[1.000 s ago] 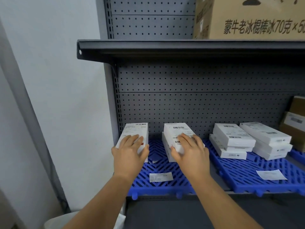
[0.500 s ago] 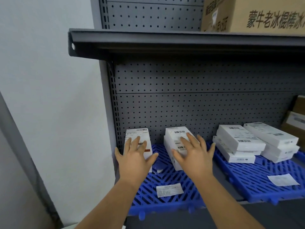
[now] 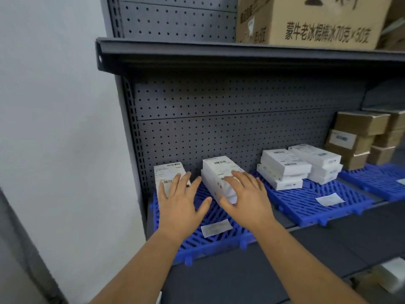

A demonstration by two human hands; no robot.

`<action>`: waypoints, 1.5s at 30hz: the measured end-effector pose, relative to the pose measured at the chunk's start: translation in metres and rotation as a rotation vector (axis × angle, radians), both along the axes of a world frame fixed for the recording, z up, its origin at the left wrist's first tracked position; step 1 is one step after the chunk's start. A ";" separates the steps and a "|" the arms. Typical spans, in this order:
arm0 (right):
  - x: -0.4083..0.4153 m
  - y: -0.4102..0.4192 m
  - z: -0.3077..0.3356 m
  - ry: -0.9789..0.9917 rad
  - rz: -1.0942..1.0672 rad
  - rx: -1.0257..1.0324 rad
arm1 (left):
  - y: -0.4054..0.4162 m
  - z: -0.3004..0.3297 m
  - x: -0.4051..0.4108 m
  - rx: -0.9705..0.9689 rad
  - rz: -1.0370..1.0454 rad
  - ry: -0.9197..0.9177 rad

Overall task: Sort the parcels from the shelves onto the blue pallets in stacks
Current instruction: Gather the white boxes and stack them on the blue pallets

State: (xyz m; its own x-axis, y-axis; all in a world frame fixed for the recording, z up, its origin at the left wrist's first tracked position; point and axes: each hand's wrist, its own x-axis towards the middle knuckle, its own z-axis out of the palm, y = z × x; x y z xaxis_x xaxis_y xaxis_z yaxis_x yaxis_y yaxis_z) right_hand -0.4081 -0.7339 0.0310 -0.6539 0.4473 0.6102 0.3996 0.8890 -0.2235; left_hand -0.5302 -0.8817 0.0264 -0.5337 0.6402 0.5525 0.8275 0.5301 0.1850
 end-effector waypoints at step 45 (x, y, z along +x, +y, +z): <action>0.463 0.392 -0.004 -0.084 -0.538 -0.145 | 0.500 0.001 0.399 -0.046 -0.758 -0.274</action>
